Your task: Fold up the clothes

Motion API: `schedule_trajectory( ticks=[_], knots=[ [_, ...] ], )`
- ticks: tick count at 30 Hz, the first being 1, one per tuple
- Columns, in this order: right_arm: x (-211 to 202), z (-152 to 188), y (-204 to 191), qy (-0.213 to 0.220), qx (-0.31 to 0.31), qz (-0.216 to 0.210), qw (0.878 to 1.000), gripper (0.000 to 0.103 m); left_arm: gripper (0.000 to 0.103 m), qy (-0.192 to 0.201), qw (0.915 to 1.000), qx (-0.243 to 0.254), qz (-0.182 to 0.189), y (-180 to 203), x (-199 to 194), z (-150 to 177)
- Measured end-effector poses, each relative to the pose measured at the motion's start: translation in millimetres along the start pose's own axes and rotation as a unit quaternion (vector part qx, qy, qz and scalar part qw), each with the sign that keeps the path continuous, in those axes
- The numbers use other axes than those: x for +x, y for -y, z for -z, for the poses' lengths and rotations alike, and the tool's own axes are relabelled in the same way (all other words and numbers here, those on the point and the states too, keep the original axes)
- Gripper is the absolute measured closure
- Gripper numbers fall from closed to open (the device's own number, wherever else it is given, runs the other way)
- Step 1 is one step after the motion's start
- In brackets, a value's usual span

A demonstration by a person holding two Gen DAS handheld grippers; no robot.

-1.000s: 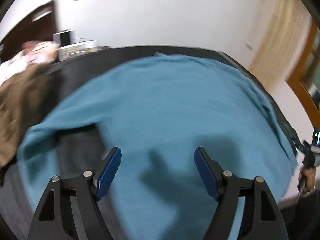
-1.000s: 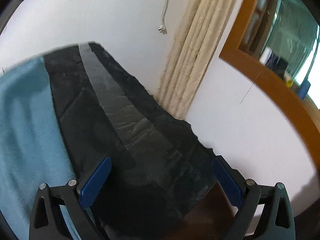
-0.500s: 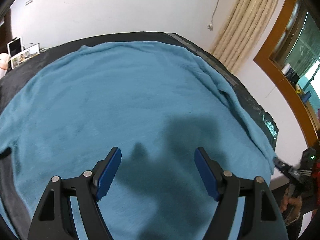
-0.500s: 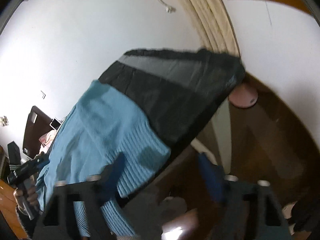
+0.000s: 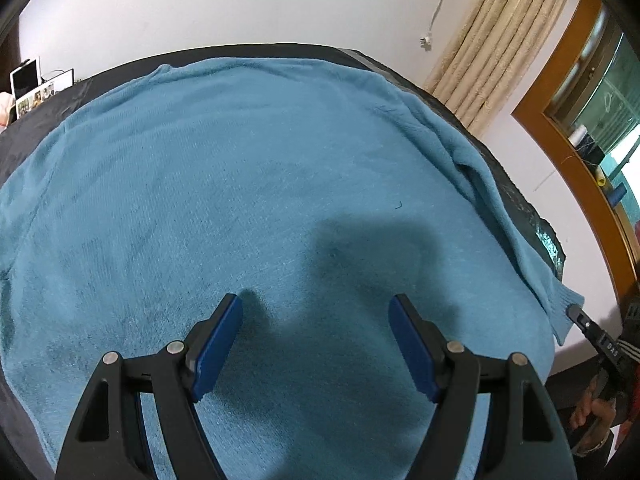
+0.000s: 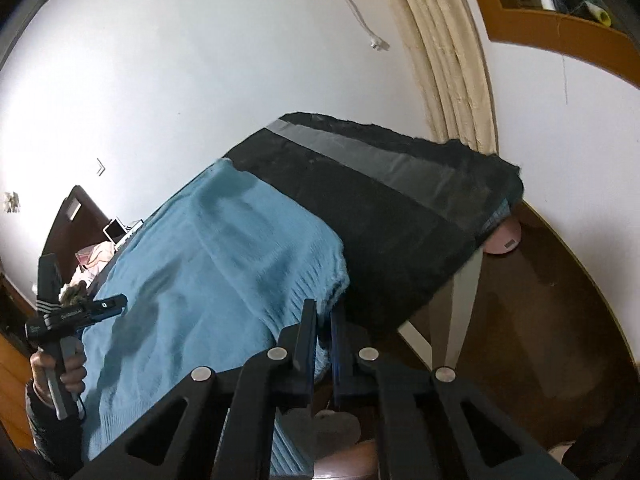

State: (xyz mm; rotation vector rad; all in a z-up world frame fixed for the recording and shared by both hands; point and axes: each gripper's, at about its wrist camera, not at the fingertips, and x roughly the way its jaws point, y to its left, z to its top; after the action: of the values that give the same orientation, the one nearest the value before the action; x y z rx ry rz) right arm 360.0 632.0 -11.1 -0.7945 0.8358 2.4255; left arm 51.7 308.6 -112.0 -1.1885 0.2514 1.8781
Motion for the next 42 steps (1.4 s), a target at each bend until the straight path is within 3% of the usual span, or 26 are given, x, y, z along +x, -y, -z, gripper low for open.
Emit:
schedule_trajectory(
  ticks=[5, 12, 24, 28, 37, 42],
  knots=[
    [13.5, -1.8, 1.5, -0.013, 0.006, -0.021, 1.000, 0.095, 0.024, -0.001, 1.0000, 0.007, -0.003, 3.0, 3.7, 1.5],
    [19.4, 0.8, 2.3, -0.014, 0.001, 0.024, 1.000, 0.095, 0.024, 0.002, 0.9999, 0.011, -0.003, 4.3, 4.5, 3.1],
    [30.4, -0.1, 4.3, 0.001, -0.004, 0.014, 1.000, 0.093, 0.022, 0.011, 0.9994, 0.033, -0.002, 8.9, 6.4, 6.2],
    [31.4, 0.0, -3.4, 0.010, -0.029, 0.030, 0.999, 0.094, 0.022, 0.015, 0.9991, 0.039, -0.007, 10.3, 7.0, 7.2],
    [-29.6, -58.2, 24.2, 0.134, 0.005, 0.104, 0.986, 0.096, 0.022, 0.036, 0.9979, 0.053, 0.000, 6.9, 2.9, 17.8],
    [-47.0, -94.5, 10.4, 0.178, -0.023, 0.134, 0.975, 0.096, 0.021, 0.043, 0.9973, 0.059, 0.007, 3.4, -3.7, 28.9]
  ],
)
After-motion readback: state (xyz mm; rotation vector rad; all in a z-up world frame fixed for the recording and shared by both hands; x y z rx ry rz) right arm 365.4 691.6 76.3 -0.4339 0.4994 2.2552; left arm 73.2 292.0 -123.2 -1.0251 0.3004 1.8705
